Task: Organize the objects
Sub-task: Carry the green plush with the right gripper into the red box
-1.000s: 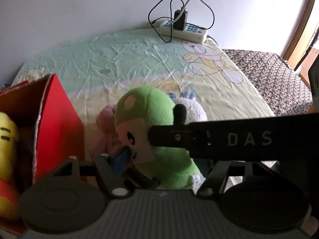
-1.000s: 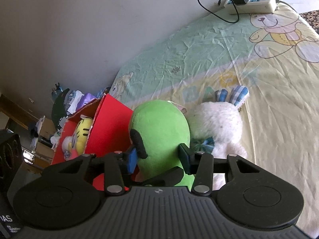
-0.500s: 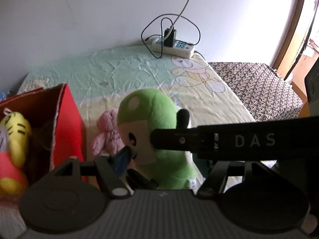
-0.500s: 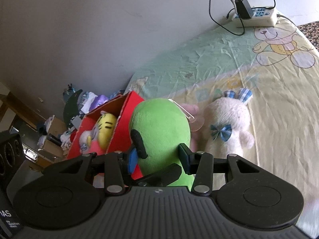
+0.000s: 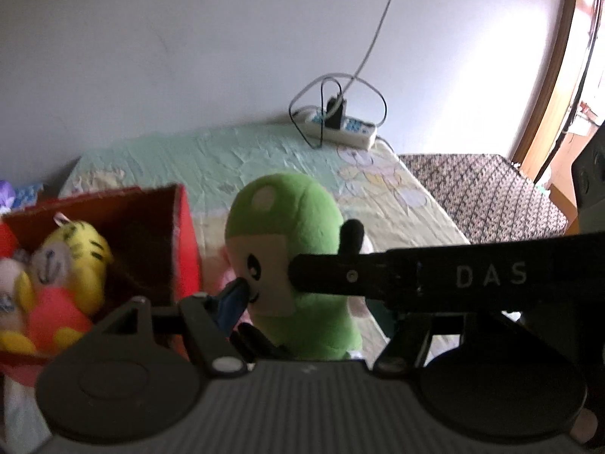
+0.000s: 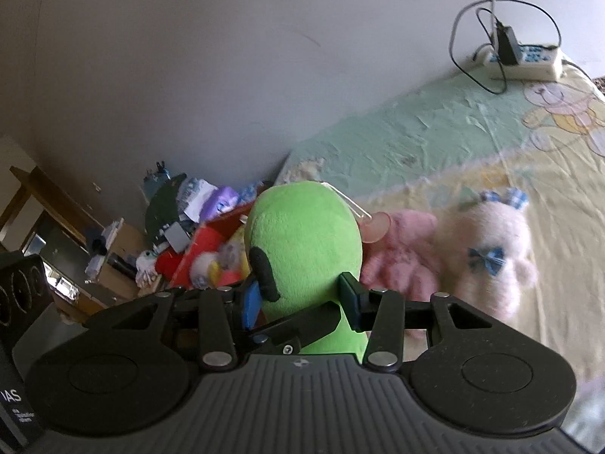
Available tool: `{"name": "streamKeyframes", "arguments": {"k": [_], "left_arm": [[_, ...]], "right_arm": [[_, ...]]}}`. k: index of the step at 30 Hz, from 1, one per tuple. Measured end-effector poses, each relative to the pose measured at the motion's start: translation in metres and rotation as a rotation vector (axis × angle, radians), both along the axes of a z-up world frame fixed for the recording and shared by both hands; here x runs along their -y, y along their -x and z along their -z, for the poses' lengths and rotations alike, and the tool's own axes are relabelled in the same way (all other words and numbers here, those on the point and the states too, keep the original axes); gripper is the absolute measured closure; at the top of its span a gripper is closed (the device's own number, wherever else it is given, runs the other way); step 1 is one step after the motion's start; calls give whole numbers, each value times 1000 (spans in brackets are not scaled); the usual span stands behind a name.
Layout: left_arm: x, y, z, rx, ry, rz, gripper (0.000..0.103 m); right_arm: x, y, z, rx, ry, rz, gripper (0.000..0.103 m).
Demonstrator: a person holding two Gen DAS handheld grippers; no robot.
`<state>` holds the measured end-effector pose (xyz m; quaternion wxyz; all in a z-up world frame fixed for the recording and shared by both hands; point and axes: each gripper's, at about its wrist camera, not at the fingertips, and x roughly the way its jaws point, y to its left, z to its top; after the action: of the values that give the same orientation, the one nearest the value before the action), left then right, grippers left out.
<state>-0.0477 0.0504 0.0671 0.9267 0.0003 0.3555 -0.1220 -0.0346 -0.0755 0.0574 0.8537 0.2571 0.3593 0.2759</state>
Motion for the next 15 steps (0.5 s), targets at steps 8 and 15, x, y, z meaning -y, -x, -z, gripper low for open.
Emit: {"name": "streamKeyframes", "arguments": {"k": [8,15], "left_arm": [[-61,-3,-20,41,14,12,34],[-116,-5,-26,67,14,-6,34]], "right_arm": [[-58,-8,-14,42,2,20,56],[-111,-22,-14,56,-30,-3,56]]}}
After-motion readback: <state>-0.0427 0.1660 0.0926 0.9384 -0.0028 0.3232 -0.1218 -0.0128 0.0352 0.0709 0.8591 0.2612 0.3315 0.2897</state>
